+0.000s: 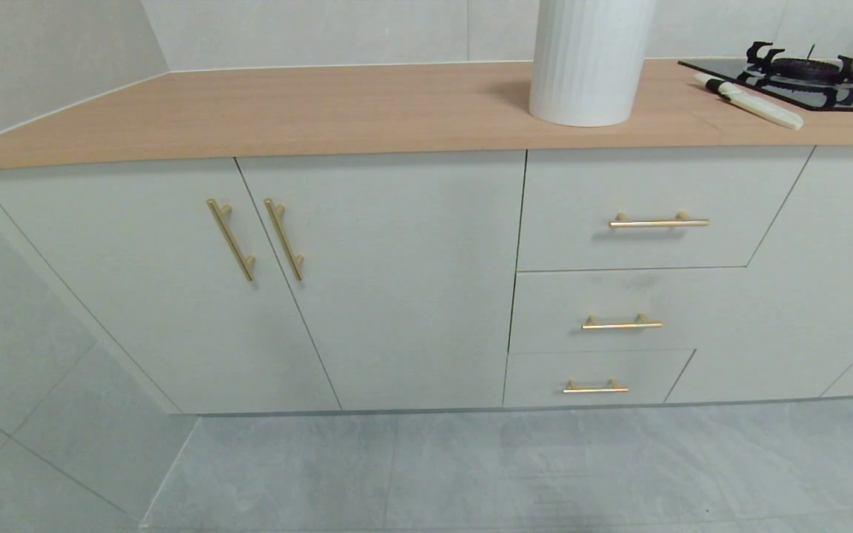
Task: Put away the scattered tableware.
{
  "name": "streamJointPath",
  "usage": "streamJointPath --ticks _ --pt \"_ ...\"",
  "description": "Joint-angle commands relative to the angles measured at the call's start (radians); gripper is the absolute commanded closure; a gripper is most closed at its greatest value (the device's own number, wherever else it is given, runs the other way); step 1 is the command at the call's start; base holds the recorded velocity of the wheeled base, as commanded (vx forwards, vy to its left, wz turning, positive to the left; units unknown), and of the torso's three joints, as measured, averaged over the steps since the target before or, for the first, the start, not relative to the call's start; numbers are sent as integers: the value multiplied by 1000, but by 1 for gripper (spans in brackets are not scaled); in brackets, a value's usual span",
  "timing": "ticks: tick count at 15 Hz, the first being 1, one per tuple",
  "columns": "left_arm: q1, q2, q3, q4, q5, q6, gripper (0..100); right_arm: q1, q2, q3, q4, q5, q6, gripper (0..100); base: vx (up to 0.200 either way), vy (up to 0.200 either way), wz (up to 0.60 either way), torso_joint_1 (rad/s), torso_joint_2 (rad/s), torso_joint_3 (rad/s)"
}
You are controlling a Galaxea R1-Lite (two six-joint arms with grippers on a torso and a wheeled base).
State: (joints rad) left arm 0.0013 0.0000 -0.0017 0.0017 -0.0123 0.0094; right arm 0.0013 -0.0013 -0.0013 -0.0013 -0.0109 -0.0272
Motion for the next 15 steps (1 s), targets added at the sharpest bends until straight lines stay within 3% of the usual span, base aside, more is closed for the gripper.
streamJointPath --ticks 1,8,15 --pt "0 2 0 0 0 0 0 0 1 1 4 0 21 0 0 0 0 0 0 0" --pt "0 2 0 0 0 6 0 0 1 1 4 0 26 0 0 0 0 0 0 0" --pt "0 2 -1 0 0 0 0 0 1 1 4 2 26 0 200 0 0 0 1 2"
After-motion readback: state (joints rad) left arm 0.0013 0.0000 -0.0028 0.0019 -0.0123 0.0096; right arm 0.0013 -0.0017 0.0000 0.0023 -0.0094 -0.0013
